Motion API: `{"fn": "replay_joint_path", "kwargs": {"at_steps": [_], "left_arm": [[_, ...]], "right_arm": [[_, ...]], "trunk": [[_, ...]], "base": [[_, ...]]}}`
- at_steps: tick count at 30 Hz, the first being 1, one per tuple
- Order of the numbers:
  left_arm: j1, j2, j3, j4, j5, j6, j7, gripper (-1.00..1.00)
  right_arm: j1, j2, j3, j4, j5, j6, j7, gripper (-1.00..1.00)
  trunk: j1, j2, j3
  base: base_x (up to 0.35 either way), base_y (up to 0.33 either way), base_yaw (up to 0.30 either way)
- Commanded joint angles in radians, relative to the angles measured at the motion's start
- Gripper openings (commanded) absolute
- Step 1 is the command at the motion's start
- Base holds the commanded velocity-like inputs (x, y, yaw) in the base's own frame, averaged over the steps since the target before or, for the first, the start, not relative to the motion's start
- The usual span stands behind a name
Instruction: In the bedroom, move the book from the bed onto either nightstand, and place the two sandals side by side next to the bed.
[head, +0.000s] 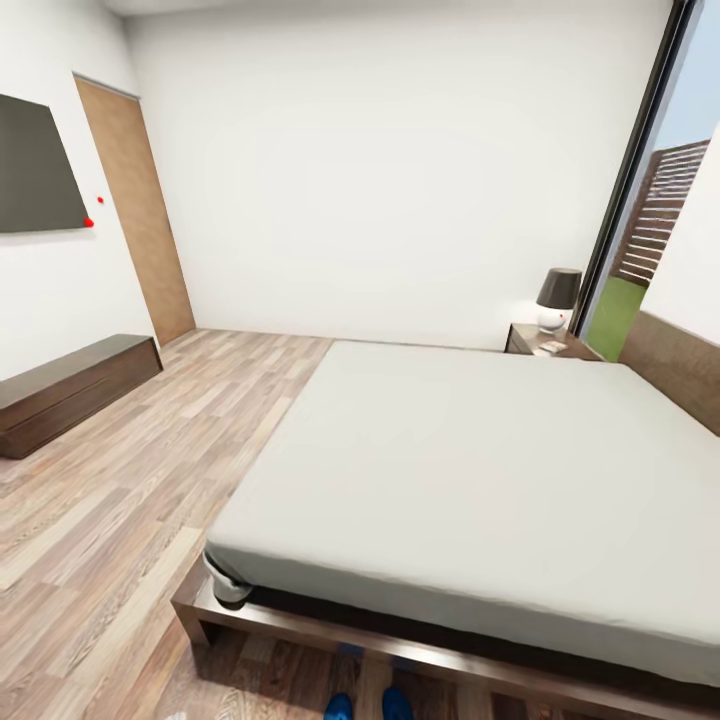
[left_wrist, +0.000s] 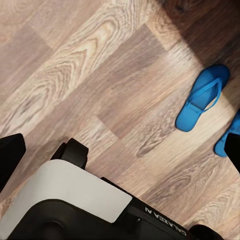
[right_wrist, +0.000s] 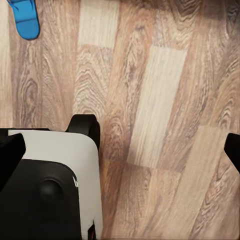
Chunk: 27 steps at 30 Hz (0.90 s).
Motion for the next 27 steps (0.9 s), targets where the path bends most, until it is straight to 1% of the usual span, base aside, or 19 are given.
{"fn": "replay_joint_path", "kwargs": {"at_steps": [1, 2, 3, 5, 8, 10, 13, 15, 18, 20, 21, 22, 23, 25, 26, 27], "left_arm": [[-0.001, 0.001, 0.0, 0.014, 0.01, -0.004, -0.001, 1.0], [-0.001, 0.003, 0.0, 0.03, 0.01, -0.012, -0.01, 1.0], [-0.001, 0.003, 0.0, 0.03, 0.01, -0.012, -0.01, 1.0], [-0.001, 0.006, 0.0, 0.061, 0.01, -0.024, -0.03, 1.0], [-0.002, 0.007, 0.0, 0.075, 0.01, -0.029, -0.038, 1.0], [-0.002, 0.011, 0.0, 0.101, 0.009, -0.036, -0.05, 1.0], [-0.002, 0.015, 0.0, 0.114, 0.009, -0.041, -0.055, 1.0], [-0.002, 0.023, -0.001, 0.147, 0.01, -0.055, -0.063, 1.0], [-0.002, 0.027, -0.002, 0.167, 0.01, -0.066, -0.067, 1.0], [-0.002, 0.032, -0.003, 0.215, 0.01, -0.094, -0.078, 1.0], [-0.002, 0.032, -0.003, 0.215, 0.01, -0.094, -0.078, 1.0], [-0.002, 0.034, -0.003, 0.239, 0.01, -0.109, -0.086, 1.0], [-0.002, 0.034, -0.003, 0.239, 0.01, -0.109, -0.086, 1.0], [-0.002, 0.037, -0.004, 0.284, 0.009, -0.135, -0.106, 1.0], [-0.002, 0.037, -0.004, 0.284, 0.009, -0.135, -0.106, 1.0], [-0.002, 0.038, -0.004, 0.303, 0.006, -0.146, -0.115, 1.0]], "right_arm": [[-0.007, 0.002, 0.003, 0.017, 0.018, -0.01, 0.007, 1.0], [-0.015, 0.005, 0.009, 0.038, 0.024, -0.024, 0.004, 1.0], [-0.015, 0.005, 0.009, 0.038, 0.024, -0.024, 0.004, 1.0], [-0.031, 0.013, 0.018, 0.086, 0.033, -0.051, -0.009, 1.0], [-0.038, 0.018, 0.021, 0.111, 0.036, -0.065, -0.019, 1.0], [-0.051, 0.027, 0.026, 0.155, 0.04, -0.092, -0.046, 1.0], [-0.056, 0.032, 0.027, 0.174, 0.042, -0.109, -0.062, 1.0], [-0.062, 0.038, 0.029, 0.202, 0.043, -0.148, -0.094, 1.0], [-0.065, 0.042, 0.03, 0.214, 0.044, -0.17, -0.11, 1.0], [-0.067, 0.05, 0.031, 0.237, 0.045, -0.218, -0.137, 1.0], [-0.067, 0.05, 0.031, 0.237, 0.045, -0.218, -0.137, 1.0], [-0.068, 0.054, 0.032, 0.249, 0.045, -0.243, -0.15, 1.0], [-0.068, 0.054, 0.032, 0.249, 0.045, -0.243, -0.15, 1.0], [-0.069, 0.061, 0.032, 0.28, 0.044, -0.294, -0.173, 1.0], [-0.069, 0.061, 0.032, 0.28, 0.044, -0.294, -0.173, 1.0], [-0.068, 0.065, 0.032, 0.297, 0.044, -0.319, -0.184, 1.0]], "trunk": [[-0.004, 0.007, 0.002], [-0.008, 0.014, 0.005], [-0.012, 0.021, 0.008], [-0.019, 0.035, 0.015], [-0.031, 0.056, 0.024], [-0.038, 0.07, 0.03], [-0.05, 0.091, 0.04], [-0.058, 0.105, 0.046], [-0.069, 0.126, 0.055], [-0.077, 0.14, 0.062], [-0.081, 0.147, 0.065], [-0.084, 0.154, 0.068], [-0.088, 0.161, 0.071], [-0.096, 0.175, 0.077], [-0.1, 0.182, 0.081], [-0.104, 0.189, 0.084]], "base": [[0.0, 0.0, 0.0], [0.0, 0.0, 0.0], [0.0, 0.0, 0.0], [0.0, 0.0, 0.0], [0.0, 0.0, 0.0], [0.0, 0.0, 0.0], [0.0, 0.0, 0.0], [0.0, 0.0, 0.0], [0.0, 0.0, 0.0], [0.0, 0.0, 0.0], [0.0, 0.0, 0.0], [0.0, 0.0, 0.0], [0.0, 0.0, 0.0], [0.0, 0.0, 0.0], [0.0, 0.0, 0.0], [0.0, 0.0, 0.0]]}}
